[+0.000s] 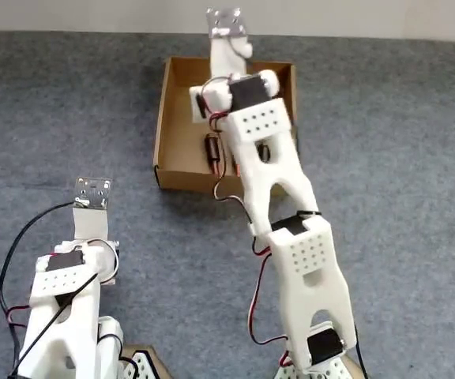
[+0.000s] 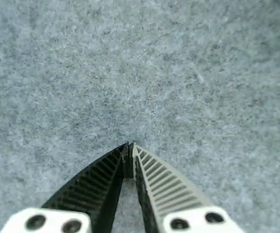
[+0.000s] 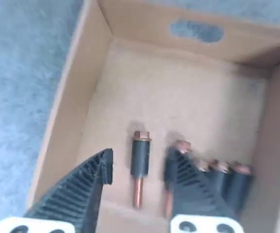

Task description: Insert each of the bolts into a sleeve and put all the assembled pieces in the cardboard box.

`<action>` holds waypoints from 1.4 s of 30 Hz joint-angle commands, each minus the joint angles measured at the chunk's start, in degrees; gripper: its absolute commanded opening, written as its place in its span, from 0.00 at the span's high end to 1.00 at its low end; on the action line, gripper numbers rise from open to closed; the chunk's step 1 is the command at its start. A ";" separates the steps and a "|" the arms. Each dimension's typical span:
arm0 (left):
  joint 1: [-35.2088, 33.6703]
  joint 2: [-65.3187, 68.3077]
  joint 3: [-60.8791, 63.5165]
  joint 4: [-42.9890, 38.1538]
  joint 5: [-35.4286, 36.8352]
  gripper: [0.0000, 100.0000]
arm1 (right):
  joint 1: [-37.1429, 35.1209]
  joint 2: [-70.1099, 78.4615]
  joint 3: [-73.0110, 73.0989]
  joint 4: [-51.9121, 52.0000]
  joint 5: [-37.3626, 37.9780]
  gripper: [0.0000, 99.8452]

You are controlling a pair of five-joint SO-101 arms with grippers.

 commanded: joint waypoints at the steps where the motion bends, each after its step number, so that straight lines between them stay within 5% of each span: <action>1: -0.66 -0.57 0.04 -1.05 -0.18 0.97 | 2.07 -0.48 -15.52 8.57 0.09 1.00; 11: -0.66 -0.57 2.15 -5.71 -0.18 0.97 | 8.84 -1.45 -23.52 9.98 0.00 0.99; 18: -0.66 -0.57 2.15 -5.80 -0.18 0.97 | 8.57 -14.11 -12.79 9.98 0.00 0.99; 26: -0.66 -0.66 2.24 -5.63 -0.18 0.99 | 8.57 -45.85 33.19 8.75 0.18 0.99; 32: -0.75 -5.23 3.38 -4.84 -0.18 0.99 | 8.66 -66.15 77.14 -10.51 0.26 0.99; 38: -0.57 -28.97 11.56 3.69 -0.18 0.99 | 9.89 -89.27 118.73 -35.38 4.04 0.99; 42: -0.31 -50.68 17.54 13.80 -0.18 0.99 | 10.51 -100.35 132.70 -39.08 8.70 0.99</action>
